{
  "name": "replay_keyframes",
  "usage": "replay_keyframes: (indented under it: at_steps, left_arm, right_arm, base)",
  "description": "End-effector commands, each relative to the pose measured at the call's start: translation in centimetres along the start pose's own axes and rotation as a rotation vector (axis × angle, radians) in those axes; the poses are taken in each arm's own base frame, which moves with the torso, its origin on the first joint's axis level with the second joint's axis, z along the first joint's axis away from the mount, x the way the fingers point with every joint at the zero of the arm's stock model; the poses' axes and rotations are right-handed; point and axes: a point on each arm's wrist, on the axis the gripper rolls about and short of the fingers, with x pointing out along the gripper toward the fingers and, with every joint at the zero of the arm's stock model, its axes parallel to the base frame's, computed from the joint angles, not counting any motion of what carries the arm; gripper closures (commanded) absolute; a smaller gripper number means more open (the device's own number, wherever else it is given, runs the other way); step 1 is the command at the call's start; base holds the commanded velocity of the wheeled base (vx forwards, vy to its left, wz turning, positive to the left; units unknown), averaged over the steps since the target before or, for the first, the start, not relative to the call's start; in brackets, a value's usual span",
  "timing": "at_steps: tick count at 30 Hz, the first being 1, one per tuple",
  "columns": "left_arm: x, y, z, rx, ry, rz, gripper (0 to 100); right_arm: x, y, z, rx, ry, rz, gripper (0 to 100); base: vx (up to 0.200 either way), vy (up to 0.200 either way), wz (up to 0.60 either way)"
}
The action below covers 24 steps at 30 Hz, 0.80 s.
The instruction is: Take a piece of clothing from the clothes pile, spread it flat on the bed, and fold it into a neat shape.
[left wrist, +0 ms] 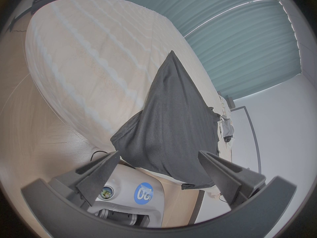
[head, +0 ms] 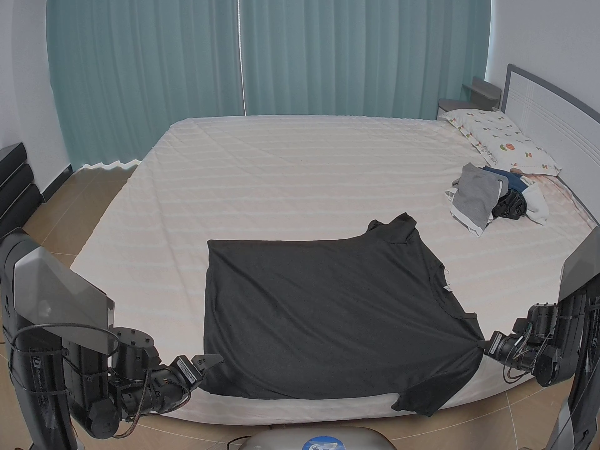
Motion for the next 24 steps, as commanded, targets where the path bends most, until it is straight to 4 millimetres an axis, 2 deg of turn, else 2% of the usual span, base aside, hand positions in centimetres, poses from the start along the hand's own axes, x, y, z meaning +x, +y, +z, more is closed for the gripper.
replay_keyframes:
  at_steps: [1, 16, 24]
  left_arm:
    - [-0.2, 0.1, -0.1, -0.001, 0.001, 0.007, 0]
    - [-0.1, 0.2, 0.0, 0.003, -0.011, 0.015, 0]
    - [0.6, 1.2, -0.3, 0.109, -0.024, 0.087, 0]
  right_arm:
    - [0.0, -0.1, 0.3, 0.001, -0.019, 0.000, 100]
    - [0.5, -0.6, 1.0, 0.007, -0.070, -0.044, 100]
    - [0.5, -0.6, 1.2, 0.011, -0.077, -0.044, 100]
  base:
    - [0.000, 0.000, 0.00]
    - [0.000, 0.000, 0.00]
    - [0.000, 0.000, 0.00]
